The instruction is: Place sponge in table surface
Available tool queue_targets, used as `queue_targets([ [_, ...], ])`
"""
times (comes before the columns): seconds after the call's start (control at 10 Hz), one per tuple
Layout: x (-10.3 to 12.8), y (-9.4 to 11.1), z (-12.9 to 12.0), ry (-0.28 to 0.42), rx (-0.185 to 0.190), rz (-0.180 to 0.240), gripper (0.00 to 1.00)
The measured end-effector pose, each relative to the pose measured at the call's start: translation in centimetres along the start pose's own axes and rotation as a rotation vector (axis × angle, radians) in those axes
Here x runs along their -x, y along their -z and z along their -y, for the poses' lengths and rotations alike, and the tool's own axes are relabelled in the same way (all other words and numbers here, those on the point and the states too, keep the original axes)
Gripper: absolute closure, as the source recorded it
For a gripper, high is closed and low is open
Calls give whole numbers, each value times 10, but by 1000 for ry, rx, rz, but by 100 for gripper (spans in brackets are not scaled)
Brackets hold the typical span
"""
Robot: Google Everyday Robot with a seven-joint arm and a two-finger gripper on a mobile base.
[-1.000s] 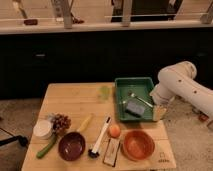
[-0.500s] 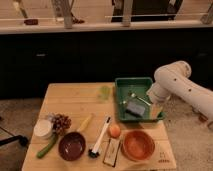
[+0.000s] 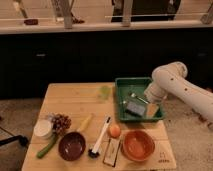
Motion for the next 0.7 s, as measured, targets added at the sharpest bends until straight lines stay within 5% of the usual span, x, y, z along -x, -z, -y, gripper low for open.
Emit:
queue_targets([
  [0.7, 7, -30, 9, -24, -1, 27, 20],
])
